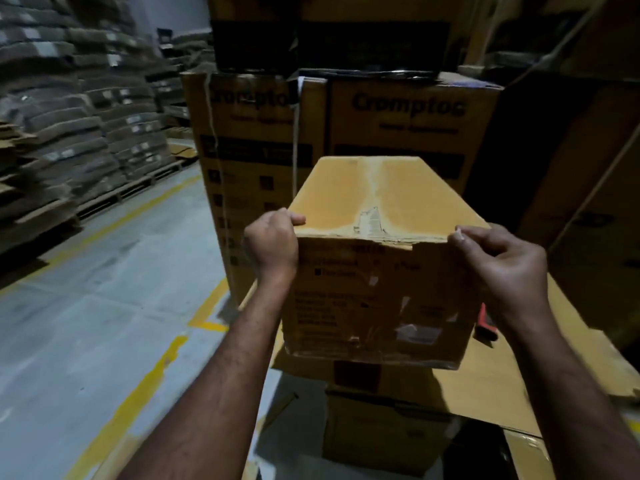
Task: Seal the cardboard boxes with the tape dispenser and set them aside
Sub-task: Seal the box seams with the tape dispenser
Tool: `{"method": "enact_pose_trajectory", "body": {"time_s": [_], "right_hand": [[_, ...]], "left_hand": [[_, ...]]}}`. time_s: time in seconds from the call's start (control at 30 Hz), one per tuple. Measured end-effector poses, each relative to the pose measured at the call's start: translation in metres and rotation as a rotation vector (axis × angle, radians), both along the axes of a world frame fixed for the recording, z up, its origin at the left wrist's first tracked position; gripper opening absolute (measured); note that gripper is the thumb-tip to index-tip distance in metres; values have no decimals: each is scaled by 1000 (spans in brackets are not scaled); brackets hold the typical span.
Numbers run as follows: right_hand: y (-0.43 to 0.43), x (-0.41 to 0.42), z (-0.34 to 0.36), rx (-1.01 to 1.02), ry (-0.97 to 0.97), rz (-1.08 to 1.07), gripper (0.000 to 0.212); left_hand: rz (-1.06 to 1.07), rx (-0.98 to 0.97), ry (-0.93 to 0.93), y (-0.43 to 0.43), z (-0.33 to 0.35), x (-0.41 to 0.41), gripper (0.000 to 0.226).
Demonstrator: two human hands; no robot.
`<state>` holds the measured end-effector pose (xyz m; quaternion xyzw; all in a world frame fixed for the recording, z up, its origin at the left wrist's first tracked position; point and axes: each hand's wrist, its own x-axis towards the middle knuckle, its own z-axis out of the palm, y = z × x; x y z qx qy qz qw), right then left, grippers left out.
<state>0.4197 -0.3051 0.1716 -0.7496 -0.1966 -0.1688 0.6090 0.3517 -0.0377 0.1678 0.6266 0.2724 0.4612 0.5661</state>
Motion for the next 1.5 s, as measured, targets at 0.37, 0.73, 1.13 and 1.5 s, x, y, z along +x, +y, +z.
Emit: {"method": "enact_pose_trajectory", "body": {"time_s": [0.37, 0.73, 1.13, 1.5], "right_hand": [[-59, 64, -58, -205, 278, -120, 25], [-96, 146, -84, 65, 392, -355, 19], [-100, 214, -183, -407, 870, -466, 47], [-95, 234, -159, 26, 985, -213, 17]], "left_hand": [[-284, 303, 469, -49, -47, 73, 23], [-1047, 1213, 1000, -132, -18, 150, 82], [-975, 1341, 844, -109, -23, 177, 61], [-1170, 1153, 900, -92, -10, 200, 49]]}}
